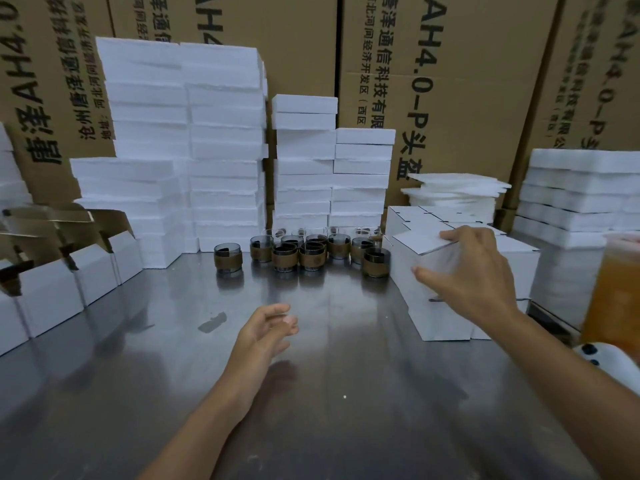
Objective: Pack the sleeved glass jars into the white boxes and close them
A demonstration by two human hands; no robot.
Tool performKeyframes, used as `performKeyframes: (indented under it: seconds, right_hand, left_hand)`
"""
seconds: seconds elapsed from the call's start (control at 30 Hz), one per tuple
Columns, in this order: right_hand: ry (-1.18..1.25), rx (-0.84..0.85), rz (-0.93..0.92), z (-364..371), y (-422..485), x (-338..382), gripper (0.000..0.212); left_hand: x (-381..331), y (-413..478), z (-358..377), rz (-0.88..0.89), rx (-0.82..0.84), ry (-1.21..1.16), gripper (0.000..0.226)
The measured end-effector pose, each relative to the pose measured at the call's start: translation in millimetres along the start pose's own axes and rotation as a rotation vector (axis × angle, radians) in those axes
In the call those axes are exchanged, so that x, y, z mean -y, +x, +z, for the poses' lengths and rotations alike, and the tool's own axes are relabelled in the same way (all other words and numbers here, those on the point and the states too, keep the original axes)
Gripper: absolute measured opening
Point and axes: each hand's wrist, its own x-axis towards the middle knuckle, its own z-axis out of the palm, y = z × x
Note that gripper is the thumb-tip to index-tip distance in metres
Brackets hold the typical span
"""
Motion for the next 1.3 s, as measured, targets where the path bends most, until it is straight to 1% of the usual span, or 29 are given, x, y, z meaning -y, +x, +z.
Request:
performKeyframes:
  seconds: [0.17,0.3,0.4,0.5,0.7,0.77,0.83,0.87,0.9,0.93,0.97,1.03,1.07,1.13,1.2,1.3]
  right_hand:
    - [-0.131,-0.039,-0.004,6.8,4.5,-10.5,0.063]
    - [-0.215,-0.099,-0.06,14.8,5.4,-13.2,0.065]
    - [-0.253,-0.119,-0.032,18.2,6.1,-17.0,0.065]
    - [-0.286,-0.103,-0.014,20.4,6.1,-21.0,0.065]
    - [-0.302,-0.018,0.008,17.5,2.7,-17.3,0.063]
    - [-0.288,-0.017,-0.055,14.2,0.6,-7.5,0.059]
    - [-0.219,-0.047,-0.226,12.7,-3.3,10.7,0.051]
    - [-0.162,-0.034,-0.309,13.0,-6.9,22.5,0.047]
    - [-0.1,0.01,-0.369,14.7,-12.6,35.3,0.043]
    - [-0.036,0.092,-0.398,18.7,-19.7,47.0,0.038]
    - [0.025,0.199,-0.388,25.9,-28.3,57.5,0.034]
    - [0.149,0.4,-0.307,47.7,-49.1,70.8,0.022]
    - [0.216,0.462,-0.259,60.6,-60.1,73.7,0.015]
    - [0.343,0.495,-0.175,84.0,-78.8,73.6,0.001]
    - [0.417,0.468,-0.11,97.9,-88.9,66.7,0.01]
    - [0.436,0.388,-0.06,99.6,-88.7,54.9,0.017]
  left_hand:
    - [0.5,3.3,1.7,0.01,0.002,-0.008,0.014]
    - [1.8,5.7,1.7,0.012,0.001,-0.016,0.014]
    - [3.3,7.3,1.8,0.016,0.002,-0.02,0.014]
    - [4.9,8.7,1.9,0.023,0.005,-0.017,0.014]
    - [5.9,9.5,1.3,0.032,0.019,-0.006,0.014]
    - [6.2,9.2,1.2,0.036,0.024,-0.003,0.014]
    - [6.4,9.1,1.2,0.041,0.023,0.001,0.013]
    - [6.5,9.2,1.5,0.044,0.017,0.007,0.013]
    - [6.7,9.1,1.6,0.046,0.006,0.013,0.013]
    - [6.7,9.2,1.7,0.049,-0.01,0.021,0.012]
    - [6.7,9.2,1.6,0.052,-0.032,0.033,0.011]
    - [6.7,8.5,0.9,0.054,-0.086,0.053,0.011]
    - [6.7,7.8,0.3,0.053,-0.113,0.057,0.011]
    - [6.5,5.6,-1.1,0.05,-0.149,0.056,0.013]
    - [5.8,3.8,-2.2,0.049,-0.166,0.048,0.015]
    - [4.9,3.3,-1.8,0.067,-0.156,0.087,0.017]
